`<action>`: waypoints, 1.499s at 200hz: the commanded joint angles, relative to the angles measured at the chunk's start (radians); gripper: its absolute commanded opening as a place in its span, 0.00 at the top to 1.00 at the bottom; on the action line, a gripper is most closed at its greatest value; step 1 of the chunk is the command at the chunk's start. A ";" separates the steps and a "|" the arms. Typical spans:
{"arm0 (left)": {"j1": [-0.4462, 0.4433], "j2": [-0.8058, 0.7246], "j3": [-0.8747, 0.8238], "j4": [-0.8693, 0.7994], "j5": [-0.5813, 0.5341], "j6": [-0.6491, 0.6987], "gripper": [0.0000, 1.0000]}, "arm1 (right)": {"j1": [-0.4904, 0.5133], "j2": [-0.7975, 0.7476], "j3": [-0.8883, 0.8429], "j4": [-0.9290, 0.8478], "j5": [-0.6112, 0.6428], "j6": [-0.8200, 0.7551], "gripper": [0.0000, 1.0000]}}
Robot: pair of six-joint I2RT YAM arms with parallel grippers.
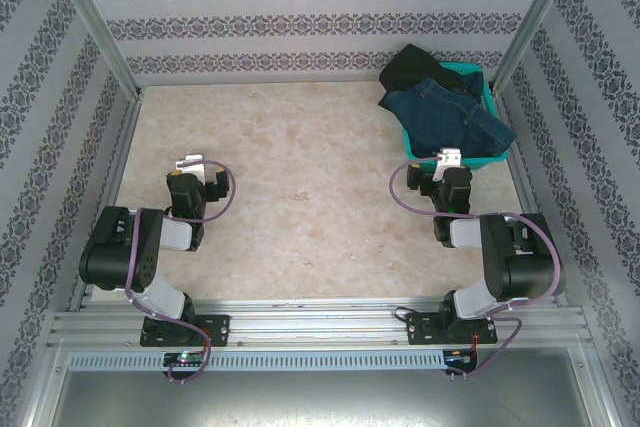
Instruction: Fold and stack the skirts
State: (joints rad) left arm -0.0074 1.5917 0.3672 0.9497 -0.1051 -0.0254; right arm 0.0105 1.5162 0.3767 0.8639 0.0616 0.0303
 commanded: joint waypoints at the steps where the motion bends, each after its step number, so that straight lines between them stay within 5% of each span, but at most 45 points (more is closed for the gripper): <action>1: -0.008 -0.004 0.004 0.024 -0.029 0.000 0.00 | -0.003 -0.004 0.010 0.034 -0.034 0.005 0.02; 79: -0.008 -0.007 -0.009 0.050 -0.078 -0.017 0.00 | -0.005 -0.019 -0.002 0.049 -0.041 0.013 0.02; 117: -0.015 -0.038 -0.156 0.301 -0.050 0.002 0.00 | -0.006 -0.275 -0.107 -0.017 0.014 0.029 0.02; 139: -0.035 -0.051 -0.183 0.354 -0.094 0.018 0.00 | -0.004 -0.453 -0.093 -0.249 -0.026 0.048 0.02; 159: -0.043 -0.252 -0.185 0.176 -0.183 -0.005 0.00 | 0.000 -0.578 -0.039 -0.494 -0.001 0.124 0.02; 184: -0.043 -0.556 -0.005 -0.451 -0.342 -0.190 0.00 | -0.006 -0.629 0.115 -0.755 0.027 0.212 0.02; 199: -0.037 -0.587 0.116 -0.732 -0.428 -0.369 0.00 | -0.029 -0.571 0.216 -0.841 0.032 0.269 0.02; 212: -0.025 -0.546 0.207 -0.893 -0.390 -0.445 0.00 | -0.081 -0.488 0.311 -0.913 0.000 0.349 0.02; 245: -0.026 -0.448 0.338 -1.030 -0.298 -0.489 0.00 | -0.176 -0.237 0.551 -1.053 -0.129 0.427 0.02; 267: -0.026 -0.439 0.374 -1.049 -0.278 -0.477 0.00 | -0.179 -0.056 0.761 -1.269 -0.118 0.376 0.02; 300: -0.023 -0.477 0.371 -1.033 -0.240 -0.452 0.00 | -0.179 0.093 0.875 -1.334 -0.125 0.359 0.02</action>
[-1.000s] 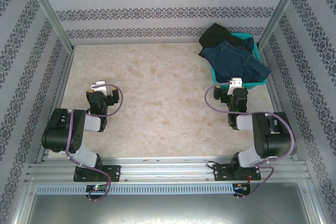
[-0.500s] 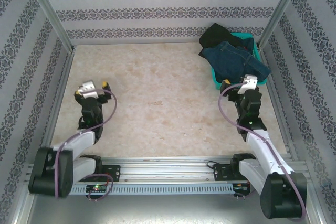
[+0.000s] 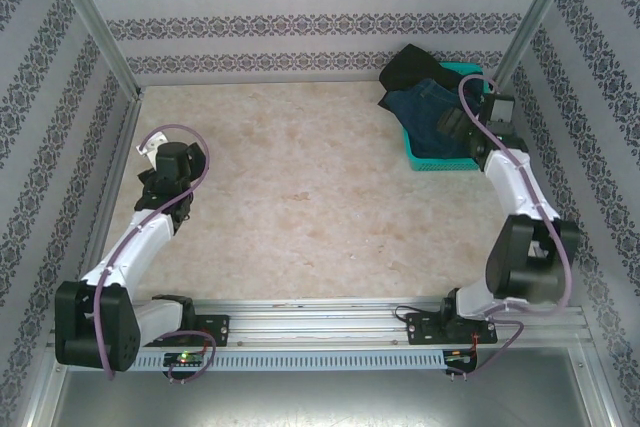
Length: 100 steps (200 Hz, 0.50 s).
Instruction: Fold and stack the skirts
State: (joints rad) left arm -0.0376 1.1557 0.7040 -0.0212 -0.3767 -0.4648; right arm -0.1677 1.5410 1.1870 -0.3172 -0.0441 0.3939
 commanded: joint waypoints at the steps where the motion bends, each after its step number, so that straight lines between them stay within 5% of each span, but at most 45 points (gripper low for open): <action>1: 0.007 -0.041 0.033 -0.063 0.033 -0.012 0.00 | -0.001 0.072 0.067 -0.153 -0.018 -0.004 0.02; 20: 0.009 -0.050 0.048 -0.097 0.071 -0.020 0.00 | -0.001 0.136 0.107 -0.155 -0.048 -0.012 0.19; 35: 0.010 -0.044 0.075 -0.135 0.101 -0.039 0.00 | 0.004 0.168 0.157 -0.175 -0.085 -0.026 0.55; 63: 0.019 -0.032 0.107 -0.155 0.165 -0.065 0.01 | 0.039 0.147 0.240 -0.212 -0.026 -0.082 0.96; 100: 0.036 -0.013 0.160 -0.143 0.284 -0.089 0.00 | 0.153 0.011 0.332 -0.225 -0.031 -0.080 1.00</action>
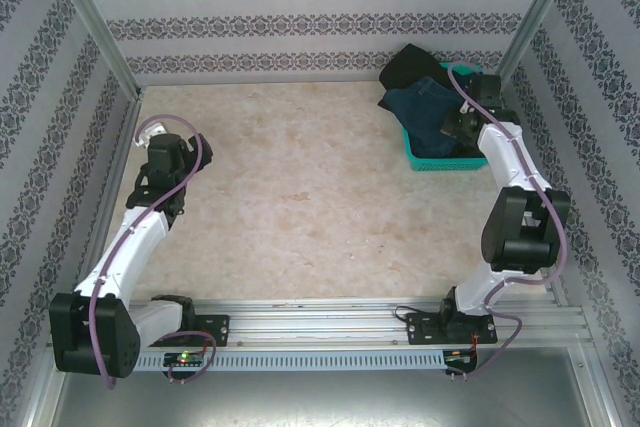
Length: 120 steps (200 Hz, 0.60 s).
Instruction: Fold and stack the skirts
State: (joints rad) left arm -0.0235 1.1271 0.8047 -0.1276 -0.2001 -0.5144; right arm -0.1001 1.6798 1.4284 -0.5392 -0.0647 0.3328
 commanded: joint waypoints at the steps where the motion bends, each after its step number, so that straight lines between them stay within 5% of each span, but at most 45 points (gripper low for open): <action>1: 0.022 0.018 0.062 -0.038 0.112 -0.041 0.00 | 0.090 -0.131 0.093 -0.002 -0.013 -0.019 1.00; 37: 0.061 0.068 0.140 -0.012 0.324 -0.078 0.00 | 0.295 -0.202 0.230 0.102 -0.060 -0.014 1.00; 86: 0.069 0.128 0.248 0.007 0.491 -0.055 0.00 | 0.572 -0.058 0.604 0.072 -0.163 -0.047 1.00; 120: 0.068 0.135 0.276 -0.044 0.523 -0.030 0.00 | 0.620 -0.024 0.524 0.145 -0.116 0.031 1.00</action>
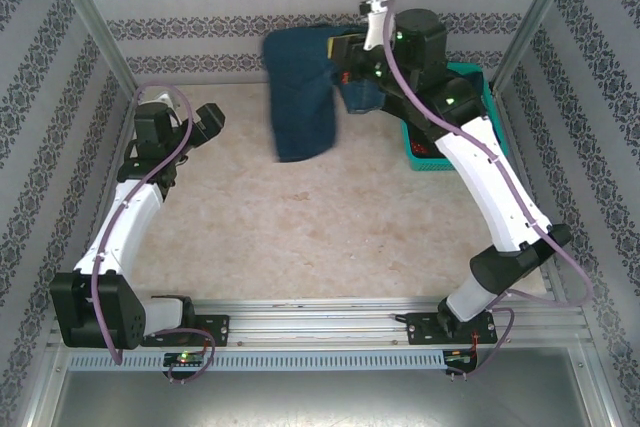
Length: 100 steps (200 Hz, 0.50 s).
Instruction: Fold and stack the skirts
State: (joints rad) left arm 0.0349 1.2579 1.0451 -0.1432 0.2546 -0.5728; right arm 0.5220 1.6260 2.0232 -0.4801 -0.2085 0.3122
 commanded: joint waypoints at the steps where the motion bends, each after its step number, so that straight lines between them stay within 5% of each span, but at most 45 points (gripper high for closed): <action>1: 0.010 0.004 0.036 -0.030 0.069 0.029 0.00 | -0.003 0.029 -0.084 0.089 0.033 0.057 1.00; 39: 0.010 0.020 0.032 -0.157 -0.009 0.041 0.00 | -0.016 0.004 -0.495 0.172 0.185 0.268 1.00; 60: 0.009 0.060 0.053 -0.272 -0.068 0.054 0.00 | -0.022 -0.009 -0.676 0.175 0.208 0.351 0.44; 80: 0.008 0.089 0.045 -0.316 -0.046 0.057 0.00 | -0.029 -0.032 -0.768 0.168 0.201 0.357 0.04; 100: 0.007 0.115 0.016 -0.336 -0.017 0.027 0.00 | -0.030 -0.028 -0.779 0.148 0.180 0.311 0.02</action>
State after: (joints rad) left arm 0.0349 1.3529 1.0737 -0.3813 0.2276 -0.5465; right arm 0.4992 1.6447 1.2430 -0.3729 -0.0444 0.6147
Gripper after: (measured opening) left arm 0.997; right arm 0.956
